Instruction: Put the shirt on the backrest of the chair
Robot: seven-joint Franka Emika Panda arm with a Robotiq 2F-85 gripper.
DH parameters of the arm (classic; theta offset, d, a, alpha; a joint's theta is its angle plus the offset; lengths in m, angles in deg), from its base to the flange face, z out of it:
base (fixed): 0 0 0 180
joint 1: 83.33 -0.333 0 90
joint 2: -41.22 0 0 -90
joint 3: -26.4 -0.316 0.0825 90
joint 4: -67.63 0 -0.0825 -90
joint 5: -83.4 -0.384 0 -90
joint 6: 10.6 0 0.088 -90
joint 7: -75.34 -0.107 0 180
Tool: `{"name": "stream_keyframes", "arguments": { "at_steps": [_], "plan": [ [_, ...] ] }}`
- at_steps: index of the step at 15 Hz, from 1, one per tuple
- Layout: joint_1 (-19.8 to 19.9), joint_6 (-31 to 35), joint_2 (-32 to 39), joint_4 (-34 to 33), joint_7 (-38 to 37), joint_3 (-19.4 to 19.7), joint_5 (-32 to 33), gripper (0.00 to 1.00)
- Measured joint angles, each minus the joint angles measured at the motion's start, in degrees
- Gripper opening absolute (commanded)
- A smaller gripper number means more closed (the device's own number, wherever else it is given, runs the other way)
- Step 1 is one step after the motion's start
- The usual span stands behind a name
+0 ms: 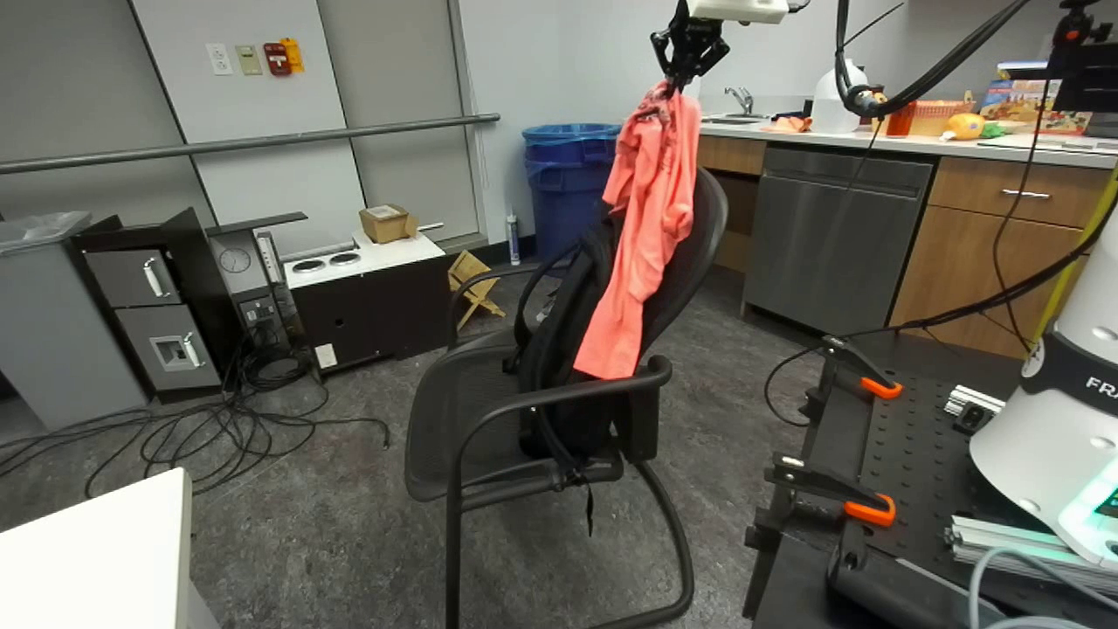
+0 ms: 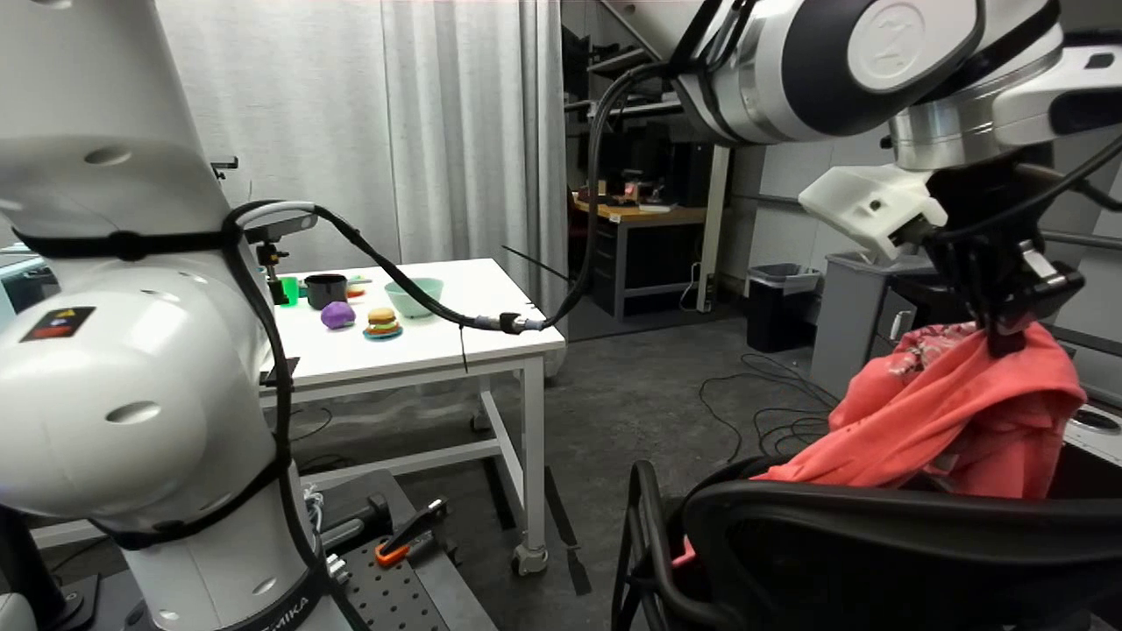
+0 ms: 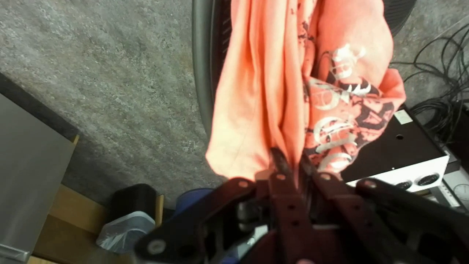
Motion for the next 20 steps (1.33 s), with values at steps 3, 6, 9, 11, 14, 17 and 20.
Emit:
{"name": "stream_keyframes", "arguments": {
  "at_steps": [3,6,9,11,14,17,20],
  "plan": [
    [1.41,-0.12,0.09,-0.79,-0.56,1.32,-0.18,0.02],
    [2.64,-0.16,0.75,-0.85,-1.00,2.57,-0.50,0.02],
    [3.64,-0.20,2.68,-0.78,-1.85,3.68,-0.50,0.02],
    [4.25,-0.28,4.46,-0.70,-2.29,4.40,-0.50,0.02],
    [4.80,-0.40,7.50,-0.20,-2.70,5.62,-0.48,0.02],
    [4.84,-0.42,10.39,0.47,-3.38,6.66,-0.13,0.02],
    [4.83,-0.43,12.74,0.64,-4.10,6.99,0.04,0.02]
  ]
}}
